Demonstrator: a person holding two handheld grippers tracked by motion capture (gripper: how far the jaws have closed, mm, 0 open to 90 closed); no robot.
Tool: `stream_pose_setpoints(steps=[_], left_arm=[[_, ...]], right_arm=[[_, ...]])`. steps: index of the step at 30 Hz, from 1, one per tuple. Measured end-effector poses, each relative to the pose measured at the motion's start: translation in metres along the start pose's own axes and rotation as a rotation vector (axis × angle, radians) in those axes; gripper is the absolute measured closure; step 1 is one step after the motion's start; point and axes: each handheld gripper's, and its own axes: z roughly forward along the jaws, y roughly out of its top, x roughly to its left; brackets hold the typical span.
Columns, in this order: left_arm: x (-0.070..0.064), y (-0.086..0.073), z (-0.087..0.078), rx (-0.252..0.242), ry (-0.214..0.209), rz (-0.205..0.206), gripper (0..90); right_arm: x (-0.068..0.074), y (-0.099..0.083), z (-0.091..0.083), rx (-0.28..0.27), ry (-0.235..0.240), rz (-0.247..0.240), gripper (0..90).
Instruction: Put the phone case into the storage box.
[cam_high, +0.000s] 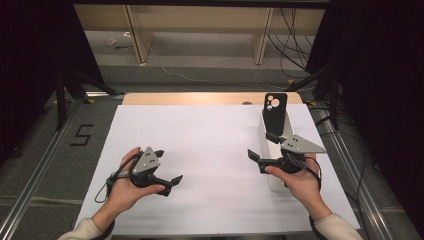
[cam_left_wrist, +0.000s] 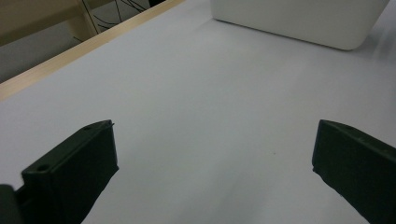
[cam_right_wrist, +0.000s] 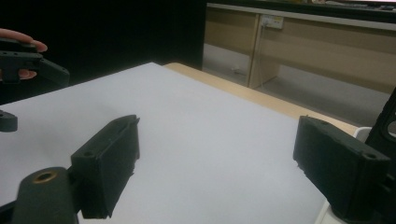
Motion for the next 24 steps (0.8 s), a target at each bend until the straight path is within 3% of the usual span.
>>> stream_pose_setpoints(steps=[24], left_arm=[[0.000,0.001,0.000,-0.001,-0.001,-0.008,0.0]], right_arm=[[0.004,-0.009,-0.013,0.000,0.018,0.009,15.7]])
